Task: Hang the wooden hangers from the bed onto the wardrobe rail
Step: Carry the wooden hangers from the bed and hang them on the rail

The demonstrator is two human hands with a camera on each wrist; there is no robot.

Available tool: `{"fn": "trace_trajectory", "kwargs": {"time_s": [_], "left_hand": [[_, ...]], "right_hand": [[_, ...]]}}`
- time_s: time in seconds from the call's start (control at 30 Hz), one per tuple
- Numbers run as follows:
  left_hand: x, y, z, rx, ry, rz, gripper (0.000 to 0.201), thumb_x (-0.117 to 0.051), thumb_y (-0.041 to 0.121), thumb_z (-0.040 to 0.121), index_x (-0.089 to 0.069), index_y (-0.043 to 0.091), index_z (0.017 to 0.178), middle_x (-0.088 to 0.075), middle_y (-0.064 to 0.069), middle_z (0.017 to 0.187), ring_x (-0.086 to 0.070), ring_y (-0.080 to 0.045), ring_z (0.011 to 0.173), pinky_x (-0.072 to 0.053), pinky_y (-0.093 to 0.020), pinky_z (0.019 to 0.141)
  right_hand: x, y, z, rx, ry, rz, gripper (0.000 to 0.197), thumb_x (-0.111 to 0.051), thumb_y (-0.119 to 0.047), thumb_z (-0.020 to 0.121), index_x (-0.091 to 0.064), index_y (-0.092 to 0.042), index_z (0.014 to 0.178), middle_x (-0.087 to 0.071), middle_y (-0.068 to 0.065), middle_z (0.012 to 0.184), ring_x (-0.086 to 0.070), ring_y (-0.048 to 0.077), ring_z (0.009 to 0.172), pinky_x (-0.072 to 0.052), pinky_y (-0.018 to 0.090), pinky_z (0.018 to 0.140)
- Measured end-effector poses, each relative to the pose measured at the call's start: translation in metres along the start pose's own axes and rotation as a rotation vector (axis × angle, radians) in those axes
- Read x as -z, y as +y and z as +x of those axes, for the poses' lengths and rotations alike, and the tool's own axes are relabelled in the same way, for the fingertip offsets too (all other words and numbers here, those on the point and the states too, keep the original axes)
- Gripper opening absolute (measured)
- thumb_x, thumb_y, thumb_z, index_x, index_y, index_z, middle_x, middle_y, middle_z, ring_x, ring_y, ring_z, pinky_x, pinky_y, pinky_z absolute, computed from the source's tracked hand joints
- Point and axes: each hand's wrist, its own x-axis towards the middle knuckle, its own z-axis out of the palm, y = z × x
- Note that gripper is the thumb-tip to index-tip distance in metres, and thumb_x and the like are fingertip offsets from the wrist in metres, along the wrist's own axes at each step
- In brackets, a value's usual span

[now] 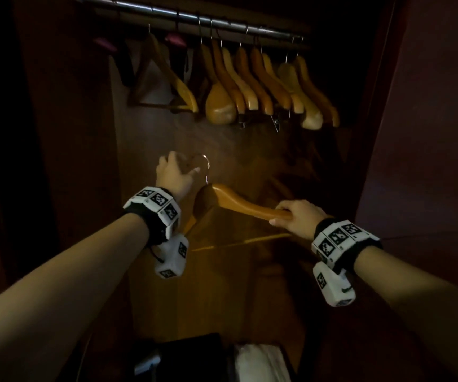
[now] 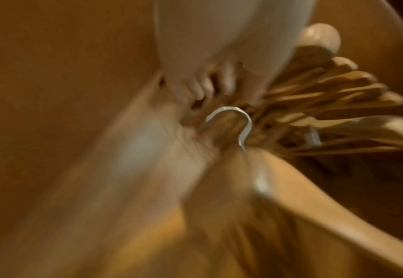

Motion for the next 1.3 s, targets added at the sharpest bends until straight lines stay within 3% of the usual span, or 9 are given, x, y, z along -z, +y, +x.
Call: {"fn": "trace_trajectory", "kwargs": {"time_s": [0.13,0.23,0.4,0.6,0.7,0.9,1.03,1.17,1.3], "left_hand": [[-0.039,0.007,-0.018,0.253,-0.424,-0.27,0.049,-0.049,0.048,0.092,-0.058,0.001,0.102,-0.065,-0.007,0.087,-0.063,-0.022,0.083,-0.048,-0.031,0.071],[-0.073,0.028,-0.04,0.389,-0.824,-0.427,0.061,-0.036,0.065,0.089,-0.052,0.009,0.107,-0.067,-0.009,0.096,-0.063,-0.024,0.095,-0.05,-0.036,0.083],[-0.114,0.064,-0.049,0.586,-0.688,-0.831,0.03,-0.055,0.034,0.093,-0.047,0.007,0.104,-0.063,-0.011,0.091,-0.063,-0.021,0.079,-0.053,-0.031,0.073],[-0.149,0.088,-0.058,0.554,-0.8,-0.808,0.013,-0.055,0.018,0.095,-0.049,0.008,0.088,-0.059,-0.008,0.081,-0.058,-0.017,0.072,-0.052,-0.027,0.074],[-0.158,0.098,-0.053,0.529,-0.794,-0.838,0.014,-0.055,0.018,0.094,-0.05,0.006,0.098,-0.059,-0.008,0.086,-0.058,-0.017,0.075,-0.052,-0.026,0.069],[-0.172,0.125,-0.045,0.386,-0.87,-0.737,0.028,-0.056,0.034,0.092,-0.056,0.01,0.08,-0.066,-0.003,0.06,-0.061,-0.013,0.063,-0.051,-0.022,0.057],[-0.172,0.137,-0.03,0.236,-0.888,-0.548,0.051,-0.051,0.055,0.089,-0.055,0.006,0.102,-0.069,-0.007,0.089,-0.063,-0.019,0.081,-0.051,-0.031,0.075],[-0.155,0.157,-0.011,0.05,-0.602,-0.492,0.085,-0.062,0.058,0.079,-0.029,0.009,0.141,-0.044,-0.012,0.139,-0.047,-0.031,0.123,-0.043,-0.044,0.1],[-0.143,0.189,0.004,0.017,-0.463,-0.749,0.108,-0.074,0.053,0.069,-0.012,0.013,0.147,-0.032,-0.011,0.148,-0.036,-0.032,0.132,-0.035,-0.048,0.107]], "right_hand": [[0.003,-0.01,0.0,-0.091,0.072,-0.029,0.027,-0.055,-0.046,0.089,-0.06,-0.027,0.107,-0.061,-0.006,0.09,-0.057,0.013,0.086,-0.038,0.028,0.077],[0.007,-0.016,-0.001,-0.116,0.112,-0.115,0.032,-0.055,-0.048,0.088,-0.06,-0.026,0.11,-0.064,-0.002,0.101,-0.059,0.019,0.101,-0.043,0.035,0.089],[0.014,-0.01,-0.014,-0.226,0.119,-0.15,0.035,-0.054,-0.045,0.089,-0.061,-0.021,0.113,-0.064,0.004,0.111,-0.059,0.025,0.104,-0.043,0.035,0.085],[0.033,0.026,-0.041,-0.249,-0.152,-0.097,0.047,-0.058,-0.037,0.089,-0.045,-0.02,0.132,-0.055,0.005,0.123,-0.055,0.022,0.108,-0.045,0.029,0.082],[0.052,0.042,-0.062,-0.292,-0.221,0.006,0.059,-0.062,-0.04,0.086,-0.037,-0.024,0.138,-0.056,-0.001,0.103,-0.056,0.016,0.089,-0.046,0.024,0.068],[0.07,0.052,-0.076,-0.442,0.117,0.39,0.034,-0.073,-0.032,0.076,-0.062,-0.018,0.105,-0.057,-0.002,0.076,-0.053,0.011,0.064,-0.051,0.024,0.052],[0.086,0.05,-0.075,-0.459,0.224,0.381,0.028,-0.074,-0.032,0.071,-0.068,-0.007,0.082,-0.054,0.002,0.058,-0.047,0.015,0.045,-0.037,0.022,0.043],[0.09,0.05,-0.076,-0.523,0.288,0.345,0.032,-0.074,-0.033,0.07,-0.054,-0.013,0.054,-0.051,-0.001,0.043,-0.047,0.018,0.04,-0.039,0.023,0.045],[0.094,0.045,-0.076,-0.565,0.331,0.259,0.031,-0.073,-0.038,0.07,-0.064,-0.009,0.07,-0.062,0.005,0.062,-0.058,0.022,0.051,-0.047,0.026,0.051]]}}
